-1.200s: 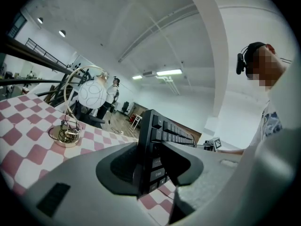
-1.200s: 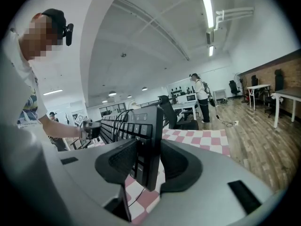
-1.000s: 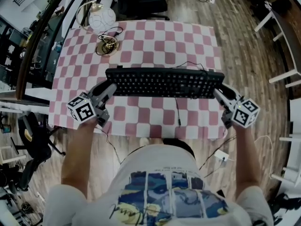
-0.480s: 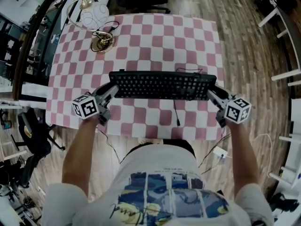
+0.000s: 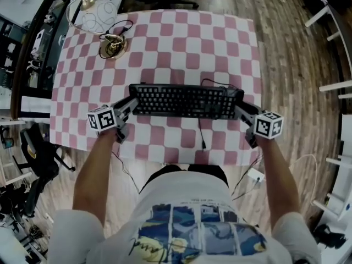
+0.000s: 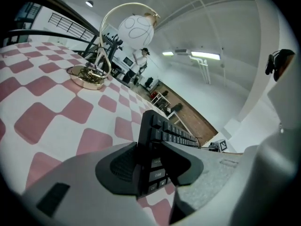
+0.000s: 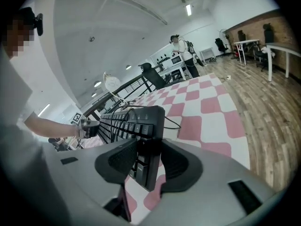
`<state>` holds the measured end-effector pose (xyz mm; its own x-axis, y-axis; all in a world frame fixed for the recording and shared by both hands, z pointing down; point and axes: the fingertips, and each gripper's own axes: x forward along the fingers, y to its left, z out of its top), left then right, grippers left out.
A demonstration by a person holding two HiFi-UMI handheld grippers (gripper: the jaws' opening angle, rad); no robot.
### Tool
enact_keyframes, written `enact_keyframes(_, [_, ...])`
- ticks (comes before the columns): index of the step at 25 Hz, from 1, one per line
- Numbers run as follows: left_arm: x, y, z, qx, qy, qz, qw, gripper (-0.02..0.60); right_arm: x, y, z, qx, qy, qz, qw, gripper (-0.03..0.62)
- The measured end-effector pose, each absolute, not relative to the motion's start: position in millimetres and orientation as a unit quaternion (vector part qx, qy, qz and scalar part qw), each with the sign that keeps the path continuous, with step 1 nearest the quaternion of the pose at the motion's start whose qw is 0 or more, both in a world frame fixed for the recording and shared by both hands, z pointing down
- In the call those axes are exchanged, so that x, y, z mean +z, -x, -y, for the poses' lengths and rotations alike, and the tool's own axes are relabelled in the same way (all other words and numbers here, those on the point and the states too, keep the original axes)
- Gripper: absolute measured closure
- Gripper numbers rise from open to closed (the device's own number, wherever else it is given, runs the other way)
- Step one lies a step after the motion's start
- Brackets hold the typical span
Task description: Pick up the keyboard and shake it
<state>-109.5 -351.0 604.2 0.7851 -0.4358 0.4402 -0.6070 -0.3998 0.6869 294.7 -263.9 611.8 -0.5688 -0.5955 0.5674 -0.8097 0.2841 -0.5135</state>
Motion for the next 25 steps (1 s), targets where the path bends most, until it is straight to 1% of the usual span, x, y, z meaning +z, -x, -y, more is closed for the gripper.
enact_keyframes(5, [628.4, 100.1, 354.5, 0.112, -0.813, 0.321, 0.472, 0.439, 633.7, -295.2, 267.5, 0.428, -0.438, 0.777, 0.147, 0.441])
enact_keyframes(9, [640.0, 97.7, 361.9, 0.123, -0.802, 0.334, 0.479, 0.44, 657.0, -303.8, 264.1, 0.45, -0.448, 0.753, 0.173, 0.442])
enact_keyframes(15, [659.3, 97.4, 361.4, 0.144, -0.782, 0.352, 0.494, 0.44, 662.5, -298.2, 270.3, 0.457, -0.444, 0.751, 0.173, 0.439])
enact_keyframes(25, [677.8, 99.0, 366.2, 0.174, -0.755, 0.392, 0.497, 0.439, 672.6, -298.7, 274.2, 0.467, -0.443, 0.745, 0.172, 0.429])
